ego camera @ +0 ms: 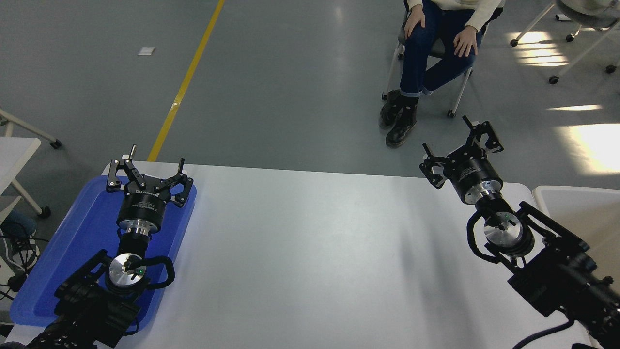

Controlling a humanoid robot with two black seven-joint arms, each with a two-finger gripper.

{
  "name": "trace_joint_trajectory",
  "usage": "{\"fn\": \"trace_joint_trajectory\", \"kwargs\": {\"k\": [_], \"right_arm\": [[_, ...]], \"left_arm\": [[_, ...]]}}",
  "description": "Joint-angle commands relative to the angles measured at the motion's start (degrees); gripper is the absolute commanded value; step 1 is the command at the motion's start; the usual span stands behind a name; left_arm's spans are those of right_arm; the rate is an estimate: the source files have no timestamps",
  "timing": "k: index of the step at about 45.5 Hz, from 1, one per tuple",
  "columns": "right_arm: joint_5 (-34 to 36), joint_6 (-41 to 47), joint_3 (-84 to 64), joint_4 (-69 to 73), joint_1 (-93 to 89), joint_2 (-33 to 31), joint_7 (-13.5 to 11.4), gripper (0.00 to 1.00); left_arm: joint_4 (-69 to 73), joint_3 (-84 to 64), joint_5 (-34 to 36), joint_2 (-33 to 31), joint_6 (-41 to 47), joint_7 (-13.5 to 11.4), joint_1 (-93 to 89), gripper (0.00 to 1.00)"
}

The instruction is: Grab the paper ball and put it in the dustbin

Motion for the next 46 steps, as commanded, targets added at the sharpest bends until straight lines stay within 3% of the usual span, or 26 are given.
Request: {"fn": "trace_joint_trajectory", "kwargs": {"k": [1, 14, 46], "right_arm": [[1.20, 6.75, 1.42, -4.27, -2.94, 0.73, -0.22, 1.00], [4.36, 11.50, 1.59, -9.10, -3.65, 0.73, -0.31, 1.00], [4.36, 16.34, 1.59, -11.30, -6.02, 0.73, -0.40, 1.00]], "left_arm": [[0.00, 0.00, 0.00, 0.00, 0.01, 0.00, 0.00, 1.00], [0.00, 0.08, 0.00, 0.00, 0.01, 0.00, 0.00, 1.00], [0.00, 0.09, 0.00, 0.00, -0.08, 0.09, 0.00, 1.00]]}}
